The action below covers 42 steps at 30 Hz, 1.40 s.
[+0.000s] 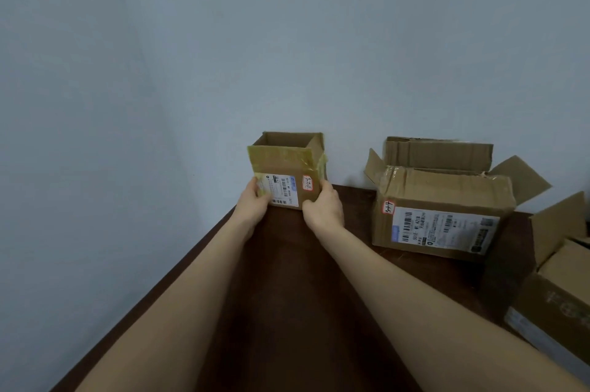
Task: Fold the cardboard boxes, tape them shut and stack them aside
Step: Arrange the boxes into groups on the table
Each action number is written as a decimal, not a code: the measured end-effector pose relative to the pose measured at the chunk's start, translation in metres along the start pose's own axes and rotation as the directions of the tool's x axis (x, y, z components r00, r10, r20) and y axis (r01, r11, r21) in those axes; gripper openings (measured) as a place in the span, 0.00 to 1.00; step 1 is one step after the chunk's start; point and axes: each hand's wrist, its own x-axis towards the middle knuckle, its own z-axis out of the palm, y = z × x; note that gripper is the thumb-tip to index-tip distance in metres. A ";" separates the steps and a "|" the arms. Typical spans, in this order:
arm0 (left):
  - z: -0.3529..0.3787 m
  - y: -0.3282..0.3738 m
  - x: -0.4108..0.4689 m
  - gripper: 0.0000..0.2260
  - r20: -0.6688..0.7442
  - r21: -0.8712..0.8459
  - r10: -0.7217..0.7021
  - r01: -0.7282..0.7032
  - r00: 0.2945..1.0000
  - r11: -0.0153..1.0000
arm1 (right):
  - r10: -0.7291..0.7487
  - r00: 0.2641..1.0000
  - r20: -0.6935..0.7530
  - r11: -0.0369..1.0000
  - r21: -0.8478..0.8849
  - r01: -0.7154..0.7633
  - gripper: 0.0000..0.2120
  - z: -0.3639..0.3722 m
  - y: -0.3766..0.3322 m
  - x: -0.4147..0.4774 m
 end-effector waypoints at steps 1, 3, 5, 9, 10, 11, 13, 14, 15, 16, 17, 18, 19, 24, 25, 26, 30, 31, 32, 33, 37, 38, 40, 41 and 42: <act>0.002 0.001 0.004 0.18 0.017 -0.006 -0.007 0.007 1.000 1.000 | 0.007 1.000 0.019 1.000 -0.001 -0.007 0.29 -0.001 0.000 0.003; 0.006 0.002 0.011 0.20 0.046 0.016 -0.018 0.017 0.999 1.000 | 0.017 0.998 0.055 1.000 -0.006 -0.017 0.30 -0.004 -0.001 0.003; 0.010 0.003 0.009 0.21 0.066 0.094 -0.009 0.002 0.998 0.996 | 0.014 0.998 0.061 1.000 -0.021 -0.012 0.31 -0.009 -0.002 -0.003; 0.019 0.021 -0.027 0.22 -0.053 0.255 -0.003 0.017 0.999 0.967 | -0.014 1.000 0.017 0.997 -0.080 0.015 0.29 -0.033 -0.005 -0.034; 0.022 0.028 -0.041 0.22 -0.069 0.282 0.005 0.014 0.998 0.959 | -0.027 1.000 -0.005 0.995 -0.101 0.026 0.28 -0.042 -0.005 -0.045; 0.026 0.037 -0.057 0.21 -0.063 0.294 0.015 0.004 0.998 0.956 | -0.046 0.998 -0.030 0.991 -0.125 0.042 0.27 -0.052 -0.006 -0.057; 0.036 0.051 -0.085 0.21 -0.040 0.310 0.055 -0.040 0.998 0.950 | -0.099 0.992 -0.079 0.982 -0.171 0.084 0.25 -0.075 -0.006 -0.080; 0.041 0.060 -0.100 0.21 -0.023 0.313 0.082 -0.071 0.996 0.947 | -0.122 0.988 -0.098 0.976 -0.190 0.102 0.25 -0.086 -0.006 -0.092; 0.047 0.067 -0.114 0.20 -0.005 0.315 0.120 -0.113 0.993 0.942 | -0.148 0.982 -0.117 0.971 -0.206 0.121 0.25 -0.097 -0.006 -0.104; 0.053 0.075 -0.129 0.19 0.016 0.314 0.165 -0.162 0.986 0.935 | -0.176 0.975 -0.139 0.965 -0.222 0.143 0.24 -0.108 -0.007 -0.116; 0.059 0.084 -0.142 0.18 0.039 0.308 0.202 -0.204 0.979 0.929 | -0.207 0.965 -0.163 0.957 -0.241 0.165 0.23 -0.118 -0.008 -0.126; 0.067 0.092 -0.156 0.17 0.055 0.294 0.236 -0.242 0.970 0.925 | -0.238 0.953 -0.188 0.947 -0.262 0.185 0.22 -0.129 -0.008 -0.136; 0.074 0.100 -0.170 0.17 0.069 0.277 0.267 -0.275 0.961 0.920 | -0.265 0.941 -0.211 0.938 -0.281 0.202 0.20 -0.141 -0.008 -0.144; 0.104 0.132 -0.202 0.26 0.186 0.363 0.424 -0.463 0.886 0.808 | -0.313 0.914 -0.257 0.881 -0.437 0.179 0.22 -0.203 -0.010 -0.151; 0.107 0.138 -0.200 0.30 0.213 0.412 0.438 -0.487 0.873 0.770 | -0.312 0.917 -0.248 0.853 -0.498 0.156 0.24 -0.213 -0.012 -0.145; 0.109 0.142 -0.194 0.34 0.244 0.455 0.439 -0.502 0.865 0.735 | -0.305 0.923 -0.236 0.825 -0.550 0.132 0.26 -0.222 -0.013 -0.137; 0.126 0.151 -0.145 0.51 0.397 0.633 0.316 -0.506 0.862 0.585 | -0.223 0.970 -0.093 0.682 -0.727 0.087 0.36 -0.232 -0.015 -0.090; 0.131 0.150 -0.132 0.53 0.420 0.680 0.285 -0.506 0.862 0.530 | -0.179 0.983 -0.035 0.633 -0.769 0.088 0.38 -0.230 -0.014 -0.077; 0.135 0.148 -0.120 0.54 0.437 0.724 0.263 -0.510 0.860 0.464 | -0.134 0.991 0.021 0.583 -0.806 0.096 0.40 -0.227 -0.012 -0.068; 0.139 0.146 -0.111 0.54 0.455 0.761 0.257 -0.522 0.853 0.385 | -0.104 0.993 0.064 0.534 -0.839 0.110 0.39 -0.224 -0.010 -0.060; 0.140 0.139 -0.099 0.37 0.474 0.796 0.363 -0.566 0.803 0.213 | -0.178 0.977 0.117 0.384 -0.906 0.178 0.20 -0.223 -0.012 -0.046; 0.138 0.138 -0.100 0.33 0.461 0.787 0.399 -0.573 0.793 0.228 | -0.226 0.967 0.119 0.350 -0.916 0.194 0.19 -0.225 -0.014 -0.045; 0.132 0.137 -0.105 0.21 0.418 0.749 0.485 -0.593 0.768 0.294 | -0.308 0.945 0.111 0.338 -0.916 0.217 0.15 -0.227 -0.019 -0.047; 0.128 0.136 -0.108 0.15 0.390 0.726 0.530 -0.606 0.753 0.327 | -0.327 0.939 0.104 0.365 -0.903 0.227 0.12 -0.227 -0.022 -0.049; 0.124 0.136 -0.110 0.13 0.371 0.707 0.559 -0.616 0.741 0.348 | -0.329 0.939 0.105 0.405 -0.882 0.240 0.10 -0.226 -0.023 -0.052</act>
